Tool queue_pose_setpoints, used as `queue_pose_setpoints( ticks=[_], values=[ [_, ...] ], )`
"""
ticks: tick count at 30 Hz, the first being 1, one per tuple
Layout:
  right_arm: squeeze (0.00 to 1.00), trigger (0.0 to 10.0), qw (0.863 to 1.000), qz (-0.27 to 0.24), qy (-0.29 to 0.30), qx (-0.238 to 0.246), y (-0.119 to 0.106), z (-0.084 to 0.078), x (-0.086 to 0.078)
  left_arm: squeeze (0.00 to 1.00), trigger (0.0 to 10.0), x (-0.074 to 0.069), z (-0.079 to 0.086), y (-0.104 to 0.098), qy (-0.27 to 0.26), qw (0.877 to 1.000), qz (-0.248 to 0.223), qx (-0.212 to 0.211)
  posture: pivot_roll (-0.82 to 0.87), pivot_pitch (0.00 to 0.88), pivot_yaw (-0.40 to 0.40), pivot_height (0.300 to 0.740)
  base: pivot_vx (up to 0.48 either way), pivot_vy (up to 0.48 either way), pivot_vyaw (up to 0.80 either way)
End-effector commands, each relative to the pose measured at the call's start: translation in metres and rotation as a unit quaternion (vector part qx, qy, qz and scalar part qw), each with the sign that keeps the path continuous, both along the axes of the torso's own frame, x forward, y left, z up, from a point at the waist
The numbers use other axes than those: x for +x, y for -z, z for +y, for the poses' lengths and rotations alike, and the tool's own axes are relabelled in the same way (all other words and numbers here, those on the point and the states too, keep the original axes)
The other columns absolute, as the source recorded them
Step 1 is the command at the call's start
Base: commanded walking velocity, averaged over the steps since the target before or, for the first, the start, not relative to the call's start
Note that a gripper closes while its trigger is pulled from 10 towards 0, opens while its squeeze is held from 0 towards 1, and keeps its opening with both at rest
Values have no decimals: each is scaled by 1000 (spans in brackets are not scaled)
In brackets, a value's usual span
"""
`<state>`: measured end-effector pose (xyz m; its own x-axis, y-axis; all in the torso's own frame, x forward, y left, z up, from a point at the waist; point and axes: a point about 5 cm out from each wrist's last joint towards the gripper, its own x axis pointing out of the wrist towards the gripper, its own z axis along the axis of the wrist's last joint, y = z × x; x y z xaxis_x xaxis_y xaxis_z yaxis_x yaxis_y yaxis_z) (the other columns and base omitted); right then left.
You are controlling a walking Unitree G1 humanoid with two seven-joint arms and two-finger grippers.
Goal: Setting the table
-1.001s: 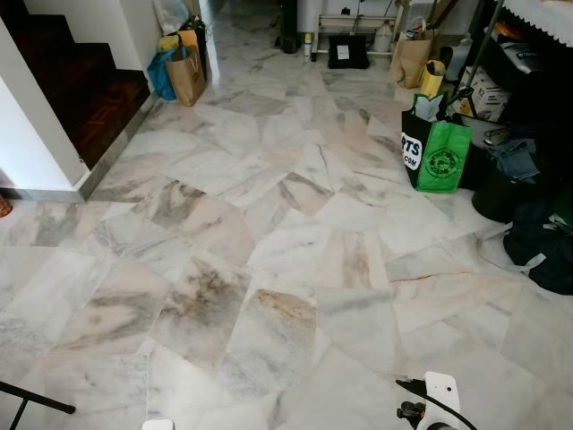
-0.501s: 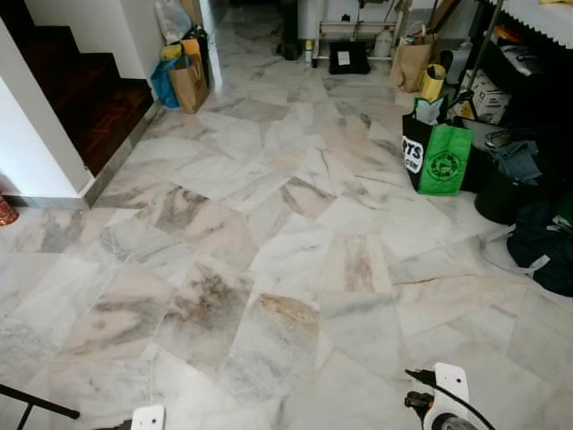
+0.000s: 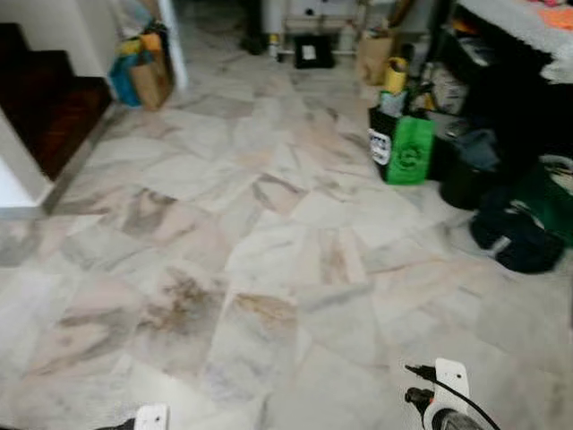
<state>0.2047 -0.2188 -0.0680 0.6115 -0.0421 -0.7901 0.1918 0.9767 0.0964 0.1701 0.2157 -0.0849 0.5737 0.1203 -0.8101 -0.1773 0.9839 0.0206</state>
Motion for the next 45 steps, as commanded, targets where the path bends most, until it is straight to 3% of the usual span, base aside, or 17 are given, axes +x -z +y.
queue_pose_setpoints(
  ticks=[1, 13, 22, 27, 30, 37, 45],
  values=[
    [0, 10000, 1000, 9, 6, 1, 2, -2, -5, 0, 10000, -5, 1, 3, -6, 1000, 16, 3, -27, 84, -37, 740, 0, 0, -788],
    [0, 10000, 1000, 14, 7, -4, 3, -3, -6, 0, 10000, 1, 17, -4, 8, 1000, 5, 13, -37, 69, -16, 740, 0, 0, -783],
    [0, 10000, 1000, 12, 18, -2, 3, -2, -5, 0, 10000, -7, -1, 3, 12, 1000, 13, 3, -44, 69, -5, 740, 0, 0, -783],
    [0, 10000, 1000, 13, 17, -4, 3, -2, -5, 0, 10000, -6, -1, 3, 40, 999, 16, 18, -46, 74, -2, 740, 0, -288, -784],
    [0, 10000, 1000, 14, 17, -5, 3, -2, -5, 0, 10000, -6, 0, 3, 25, 999, 19, 15, -49, 77, -2, 740, 0, -320, -783],
    [0, 10000, 1000, 13, 12, -9, 2, -2, -4, 0, 10000, 6, -6, -1, 16, 1000, 8, 3, -55, 81, 1, 740, 0, 0, -786],
    [0, 10000, 1000, 13, 14, -9, 2, -2, -4, 0, 10000, 8, 11, -5, 21, 1000, 5, 11, -56, 82, 5, 740, 0, 0, -784]
  ],
)
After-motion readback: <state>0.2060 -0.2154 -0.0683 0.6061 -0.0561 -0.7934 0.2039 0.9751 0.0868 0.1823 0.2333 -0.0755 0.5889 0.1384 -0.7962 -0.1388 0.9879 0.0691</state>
